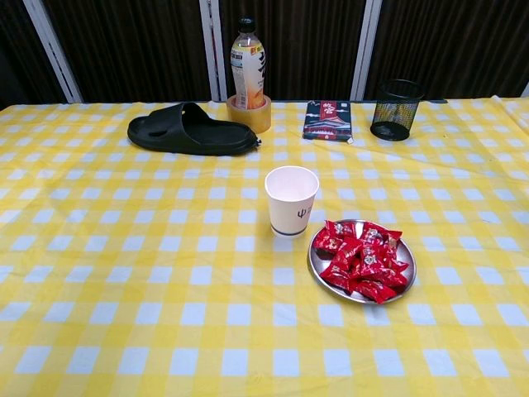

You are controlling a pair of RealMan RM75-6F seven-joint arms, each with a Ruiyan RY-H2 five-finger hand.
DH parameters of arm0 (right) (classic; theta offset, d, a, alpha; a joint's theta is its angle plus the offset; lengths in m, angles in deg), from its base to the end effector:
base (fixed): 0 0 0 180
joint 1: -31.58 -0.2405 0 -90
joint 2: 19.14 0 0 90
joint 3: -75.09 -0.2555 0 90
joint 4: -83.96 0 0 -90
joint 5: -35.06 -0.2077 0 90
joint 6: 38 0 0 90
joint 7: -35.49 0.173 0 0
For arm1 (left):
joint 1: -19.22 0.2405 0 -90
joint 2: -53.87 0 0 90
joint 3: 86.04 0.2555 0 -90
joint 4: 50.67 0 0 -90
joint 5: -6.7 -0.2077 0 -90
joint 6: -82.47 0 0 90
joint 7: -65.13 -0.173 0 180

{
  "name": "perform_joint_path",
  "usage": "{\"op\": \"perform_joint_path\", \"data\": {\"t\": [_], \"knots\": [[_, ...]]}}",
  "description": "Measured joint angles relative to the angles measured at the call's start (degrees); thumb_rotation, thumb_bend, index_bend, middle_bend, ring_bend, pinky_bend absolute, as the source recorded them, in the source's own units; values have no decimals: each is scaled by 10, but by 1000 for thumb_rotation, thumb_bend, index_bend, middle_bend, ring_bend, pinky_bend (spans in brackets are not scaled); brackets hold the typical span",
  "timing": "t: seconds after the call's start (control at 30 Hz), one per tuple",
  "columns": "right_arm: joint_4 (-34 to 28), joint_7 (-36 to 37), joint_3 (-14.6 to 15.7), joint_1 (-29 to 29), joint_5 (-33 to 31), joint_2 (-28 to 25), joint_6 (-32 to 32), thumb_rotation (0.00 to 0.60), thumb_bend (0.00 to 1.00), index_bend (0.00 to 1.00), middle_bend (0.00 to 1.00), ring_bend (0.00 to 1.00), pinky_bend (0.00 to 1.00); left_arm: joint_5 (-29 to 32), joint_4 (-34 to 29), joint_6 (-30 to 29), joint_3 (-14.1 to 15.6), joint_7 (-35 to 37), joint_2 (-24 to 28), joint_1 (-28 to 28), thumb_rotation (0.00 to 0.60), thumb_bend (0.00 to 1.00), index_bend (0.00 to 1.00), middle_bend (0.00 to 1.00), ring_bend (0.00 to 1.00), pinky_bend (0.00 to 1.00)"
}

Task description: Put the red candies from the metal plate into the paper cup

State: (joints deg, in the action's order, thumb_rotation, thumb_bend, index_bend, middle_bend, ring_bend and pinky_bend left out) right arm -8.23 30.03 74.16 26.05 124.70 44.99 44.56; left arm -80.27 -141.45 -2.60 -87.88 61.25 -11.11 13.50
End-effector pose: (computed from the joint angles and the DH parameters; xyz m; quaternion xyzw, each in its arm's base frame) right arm -0.3037 -0.2055 0.1442 0.6487 -0.3605 0.3519 0.5704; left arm -0.3093 0.2111 0.1545 -0.6199 -0.3600 -0.3680 0.5922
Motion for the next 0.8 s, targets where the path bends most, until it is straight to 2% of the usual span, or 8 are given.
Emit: {"op": "perform_joint_path", "data": {"t": [0.57,0.67,0.7,0.8], "knots": [[-6,20,8,5,20,-3,13,600,363,0,0,0,22,-3,-4,-2,0,6,0,0,600,47,0,0,0,0],[-11,23,10,5,23,-6,13,600,363,0,0,10,192,-6,-3,-6,1,8,1,1,600,47,0,0,0,0],[-13,24,10,4,23,-6,12,600,363,0,0,59,285,-7,-3,-7,2,8,1,2,600,48,0,0,0,0],[-21,26,11,2,27,-9,11,600,363,0,0,351,555,-11,-2,-11,2,9,1,3,600,48,0,0,0,0]]}}
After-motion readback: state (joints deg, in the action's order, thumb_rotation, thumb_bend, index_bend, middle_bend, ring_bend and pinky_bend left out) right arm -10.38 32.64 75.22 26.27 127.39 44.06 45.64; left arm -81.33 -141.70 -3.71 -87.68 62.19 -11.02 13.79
